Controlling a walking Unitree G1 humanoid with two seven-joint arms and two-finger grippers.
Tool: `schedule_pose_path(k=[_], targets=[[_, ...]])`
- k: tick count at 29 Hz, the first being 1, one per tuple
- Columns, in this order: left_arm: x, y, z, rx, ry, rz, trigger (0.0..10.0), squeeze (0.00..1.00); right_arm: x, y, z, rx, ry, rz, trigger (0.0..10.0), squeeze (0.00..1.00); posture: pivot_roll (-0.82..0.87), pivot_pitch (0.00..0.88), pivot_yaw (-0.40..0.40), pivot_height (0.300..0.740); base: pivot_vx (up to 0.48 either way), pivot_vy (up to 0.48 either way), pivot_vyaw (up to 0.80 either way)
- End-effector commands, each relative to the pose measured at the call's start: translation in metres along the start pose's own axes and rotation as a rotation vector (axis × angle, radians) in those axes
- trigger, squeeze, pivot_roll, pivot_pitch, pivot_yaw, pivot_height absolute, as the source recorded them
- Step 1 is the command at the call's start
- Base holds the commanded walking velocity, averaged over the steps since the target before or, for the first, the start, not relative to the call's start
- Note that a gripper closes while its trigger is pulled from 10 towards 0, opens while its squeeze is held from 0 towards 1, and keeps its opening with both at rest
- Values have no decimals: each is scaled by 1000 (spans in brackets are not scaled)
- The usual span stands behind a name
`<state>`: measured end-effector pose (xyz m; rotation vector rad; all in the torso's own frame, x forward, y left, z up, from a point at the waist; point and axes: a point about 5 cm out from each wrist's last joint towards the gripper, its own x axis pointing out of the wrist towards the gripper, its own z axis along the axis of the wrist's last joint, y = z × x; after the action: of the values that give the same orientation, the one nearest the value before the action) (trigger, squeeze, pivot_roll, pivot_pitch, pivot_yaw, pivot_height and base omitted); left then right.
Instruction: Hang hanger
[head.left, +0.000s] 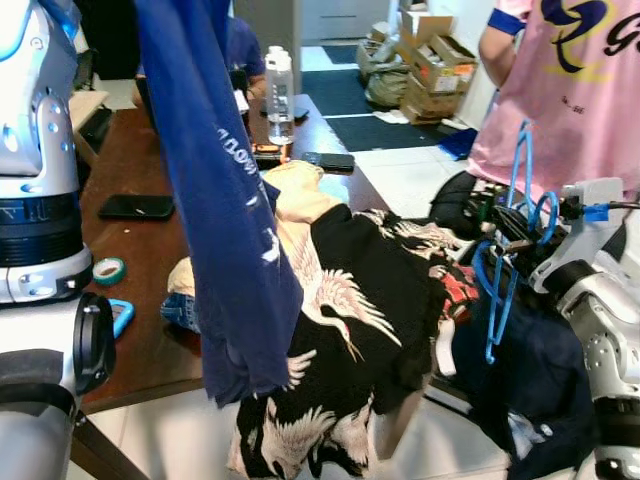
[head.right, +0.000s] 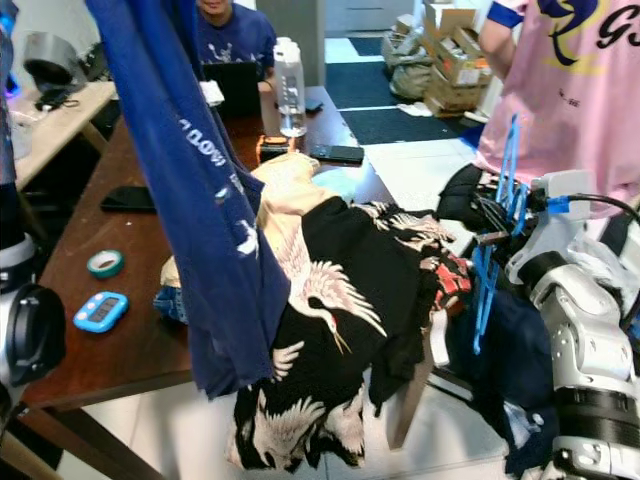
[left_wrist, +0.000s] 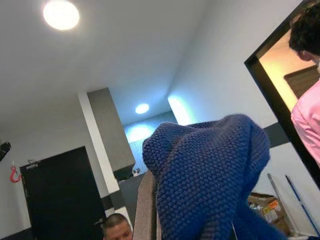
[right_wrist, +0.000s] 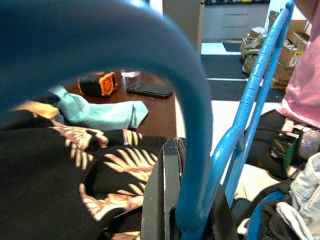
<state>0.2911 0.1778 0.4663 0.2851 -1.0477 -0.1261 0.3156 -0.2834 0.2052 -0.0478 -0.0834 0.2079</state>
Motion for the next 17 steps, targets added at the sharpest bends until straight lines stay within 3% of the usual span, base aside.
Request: schedule_pose_path(k=[1, 4, 5, 9, 11, 17], targets=[[-3, 3, -2, 20, 2, 28, 10000, 0, -1, -1, 1, -3, -5, 1, 10000, 0, -27, 0, 12, 740, 285, 0, 0], [-17, 24, -23, 92, 118, 214, 10000, 0, -2, -5, -1, -19, 14, -26, 10000, 0, -28, 0, 12, 740, 259, 0, 0], [-30, 31, -41, 108, 202, 307, 10000, 0, -1, -8, -4, -27, 34, -54, 10000, 0, -28, 0, 11, 740, 0, 0, 0], [-40, 37, -55, 115, 268, 380, 10000, 0, -1, -9, -6, -41, 52, -68, 10000, 0, -27, 0, 11, 740, 0, 0, 0], [-56, 44, -78, 124, 379, 456, 10000, 0, -2, -11, -9, -46, 71, -86, 10000, 0, -31, 0, 9, 740, 0, 0, 0], [-62, 39, -91, 104, 439, 448, 10000, 0, -4, -16, -11, -63, 101, -118, 10000, 0, -35, 0, 9, 740, 0, 0, 0]])
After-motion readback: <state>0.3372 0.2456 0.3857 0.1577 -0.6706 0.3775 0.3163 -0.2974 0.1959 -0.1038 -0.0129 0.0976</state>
